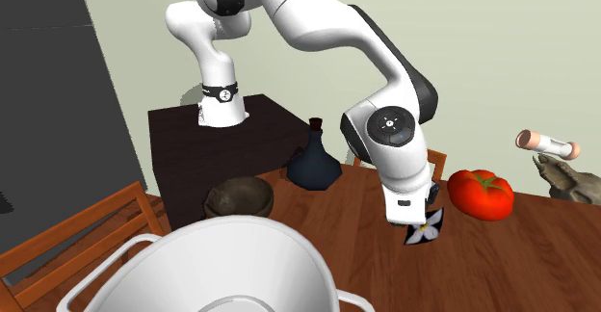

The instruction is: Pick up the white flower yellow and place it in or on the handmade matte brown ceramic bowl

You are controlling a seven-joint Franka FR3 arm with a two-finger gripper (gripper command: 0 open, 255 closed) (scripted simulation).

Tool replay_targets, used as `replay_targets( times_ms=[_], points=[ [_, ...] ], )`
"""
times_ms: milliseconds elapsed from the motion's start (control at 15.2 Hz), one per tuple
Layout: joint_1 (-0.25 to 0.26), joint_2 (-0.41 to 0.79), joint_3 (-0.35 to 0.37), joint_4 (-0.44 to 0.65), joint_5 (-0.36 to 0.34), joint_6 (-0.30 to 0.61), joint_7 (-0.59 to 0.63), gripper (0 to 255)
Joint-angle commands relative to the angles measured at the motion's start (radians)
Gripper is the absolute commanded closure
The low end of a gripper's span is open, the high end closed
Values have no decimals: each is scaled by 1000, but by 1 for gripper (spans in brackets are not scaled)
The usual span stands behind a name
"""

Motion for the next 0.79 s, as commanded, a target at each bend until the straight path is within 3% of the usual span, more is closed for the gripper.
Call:
replay_targets(
  times_ms=[0,726],
  points=[
    [-1,0,-1,-1,0,1,0,255],
    [-11,-109,3,-64,3,-37,31,255]
  ],
)
